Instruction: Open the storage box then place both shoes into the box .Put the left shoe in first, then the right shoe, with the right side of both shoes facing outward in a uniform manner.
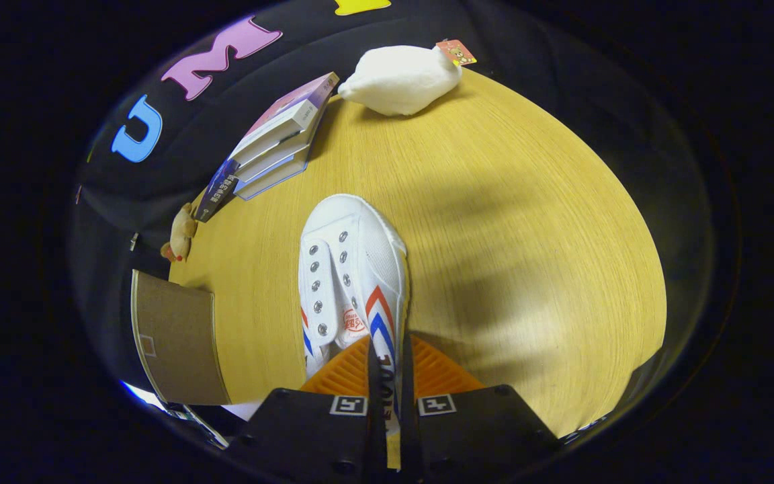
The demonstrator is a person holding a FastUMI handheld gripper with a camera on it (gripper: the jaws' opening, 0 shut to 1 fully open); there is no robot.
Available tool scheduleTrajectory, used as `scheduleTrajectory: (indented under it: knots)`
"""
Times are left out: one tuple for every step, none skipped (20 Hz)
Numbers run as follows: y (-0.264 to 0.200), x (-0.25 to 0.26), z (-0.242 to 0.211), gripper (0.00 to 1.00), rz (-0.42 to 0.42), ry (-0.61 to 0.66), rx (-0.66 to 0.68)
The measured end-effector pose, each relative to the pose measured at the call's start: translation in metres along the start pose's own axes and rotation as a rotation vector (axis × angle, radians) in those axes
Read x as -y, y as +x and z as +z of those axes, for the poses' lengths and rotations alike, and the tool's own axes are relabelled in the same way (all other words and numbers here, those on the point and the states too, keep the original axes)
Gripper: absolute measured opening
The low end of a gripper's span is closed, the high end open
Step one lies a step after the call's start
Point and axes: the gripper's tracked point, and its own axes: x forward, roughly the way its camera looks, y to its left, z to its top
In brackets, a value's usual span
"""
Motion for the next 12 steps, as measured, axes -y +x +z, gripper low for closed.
scheduleTrajectory:
  knots:
    - [0.000, -0.003, 0.000, 0.12, 0.011, 0.013, -0.001]
    - [-0.002, -0.004, -0.001, 0.12, 0.022, 0.031, -0.001]
    - [-0.006, -0.007, -0.002, 0.12, 0.032, 0.049, -0.006]
    - [-0.011, -0.012, -0.004, 0.12, 0.043, 0.055, -0.003]
    - [-0.016, -0.017, -0.004, 0.12, 0.048, 0.058, 0.001]
    - [-0.021, -0.020, -0.004, 0.12, 0.050, 0.062, 0.005]
    - [-0.028, -0.025, -0.005, 0.12, 0.056, 0.068, 0.006]
    - [-0.035, -0.030, -0.004, 0.12, 0.062, 0.078, 0.009]
    - [-0.043, -0.037, -0.004, 0.12, 0.070, 0.084, 0.009]
    - [-0.052, -0.043, -0.003, 0.12, 0.072, 0.086, 0.013]
    - [-0.062, -0.049, -0.002, 0.12, 0.072, 0.082, 0.022]
    - [-0.071, -0.056, -0.001, 0.12, 0.070, 0.070, 0.030]
